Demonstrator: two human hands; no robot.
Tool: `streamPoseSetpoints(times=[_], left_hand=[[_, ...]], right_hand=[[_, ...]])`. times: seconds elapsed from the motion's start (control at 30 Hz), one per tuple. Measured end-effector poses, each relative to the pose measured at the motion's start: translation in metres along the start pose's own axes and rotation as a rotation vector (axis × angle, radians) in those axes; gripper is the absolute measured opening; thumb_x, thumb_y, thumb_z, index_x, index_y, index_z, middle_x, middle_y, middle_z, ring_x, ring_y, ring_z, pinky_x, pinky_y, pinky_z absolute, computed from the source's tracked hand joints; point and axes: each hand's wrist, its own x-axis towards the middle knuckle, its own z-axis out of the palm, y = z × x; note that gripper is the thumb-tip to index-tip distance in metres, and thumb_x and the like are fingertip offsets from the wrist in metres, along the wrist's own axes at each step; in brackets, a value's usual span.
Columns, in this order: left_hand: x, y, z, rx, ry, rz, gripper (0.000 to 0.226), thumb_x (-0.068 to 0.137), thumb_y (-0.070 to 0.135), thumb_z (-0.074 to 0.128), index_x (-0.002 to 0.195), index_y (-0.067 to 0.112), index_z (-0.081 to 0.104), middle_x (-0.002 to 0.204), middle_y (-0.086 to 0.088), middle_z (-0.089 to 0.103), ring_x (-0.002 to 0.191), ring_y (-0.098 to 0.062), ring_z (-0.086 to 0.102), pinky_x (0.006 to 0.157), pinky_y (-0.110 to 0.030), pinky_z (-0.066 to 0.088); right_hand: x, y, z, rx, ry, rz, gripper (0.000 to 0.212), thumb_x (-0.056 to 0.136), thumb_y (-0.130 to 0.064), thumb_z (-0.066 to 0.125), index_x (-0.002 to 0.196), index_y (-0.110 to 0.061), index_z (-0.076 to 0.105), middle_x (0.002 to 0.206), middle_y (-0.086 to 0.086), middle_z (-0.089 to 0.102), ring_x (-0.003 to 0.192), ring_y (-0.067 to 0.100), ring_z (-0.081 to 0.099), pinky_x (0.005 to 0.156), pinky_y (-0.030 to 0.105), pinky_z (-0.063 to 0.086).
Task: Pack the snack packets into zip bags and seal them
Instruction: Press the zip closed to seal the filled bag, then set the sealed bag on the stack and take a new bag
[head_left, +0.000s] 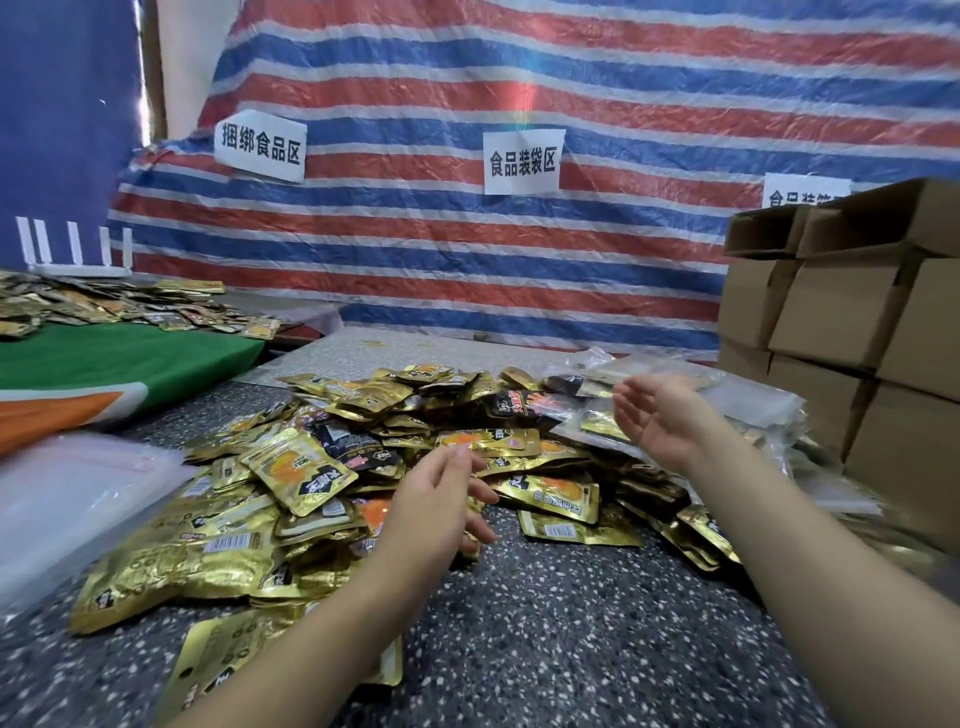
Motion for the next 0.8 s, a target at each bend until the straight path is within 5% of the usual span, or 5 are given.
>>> streamPoseSetpoints(times=[0.1,0.33,0.57,0.7,0.8], left_hand=[[-0.002,-0.002,-0.001,0.065,0.000,0.020,0.027,0.103,0.029,0.046,0.093,0.011,0.064,0.077,-0.008,0.068,0.049,-0.010,0.057,0.047,-0.021,0.047],[-0.007,0.005,-0.004,0.147,-0.015,0.028,0.064,0.088,0.069,0.029,0.053,0.017,0.038,0.045,0.001,0.036,0.039,-0.013,0.034,0.054,-0.029,0.033],[0.002,-0.001,-0.011,0.270,0.116,0.320,0.017,0.101,0.033,0.050,0.091,0.023,0.058,0.071,0.005,0.058,0.059,-0.013,0.052,0.056,-0.029,0.042],[0.004,0.017,-0.028,0.248,0.241,0.335,0.067,0.094,0.060,0.030,0.062,0.007,0.055,0.042,0.004,0.045,0.037,-0.014,0.040,0.039,-0.026,0.032],[0.019,0.034,-0.059,0.434,0.398,0.379,0.077,0.100,0.058,0.023,0.062,0.003,0.061,0.053,-0.007,0.060,0.049,-0.021,0.057,0.048,-0.031,0.043]], right_hand=[[-0.026,0.017,0.003,-0.157,-0.002,-0.043,0.028,0.101,-0.033,0.052,0.083,-0.011,0.053,0.058,-0.002,0.056,0.053,0.012,0.058,0.050,0.025,0.051],[-0.087,0.069,0.004,-0.217,-0.184,-0.126,0.042,0.095,-0.044,0.051,0.068,-0.011,0.049,0.048,0.000,0.049,0.045,0.015,0.053,0.047,0.024,0.047],[-0.112,0.091,0.012,-0.322,-0.401,-0.235,0.037,0.088,-0.044,0.053,0.071,-0.011,0.052,0.051,0.000,0.050,0.055,0.016,0.058,0.053,0.025,0.044],[-0.114,0.087,0.011,-0.393,-0.342,-0.197,0.062,0.102,-0.047,0.036,0.049,-0.017,0.043,0.042,0.002,0.036,0.045,0.020,0.049,0.056,0.026,0.049],[-0.113,0.088,0.010,-0.382,-0.318,-0.189,0.068,0.105,-0.044,0.034,0.044,-0.016,0.042,0.040,0.004,0.035,0.043,0.020,0.046,0.055,0.027,0.047]])
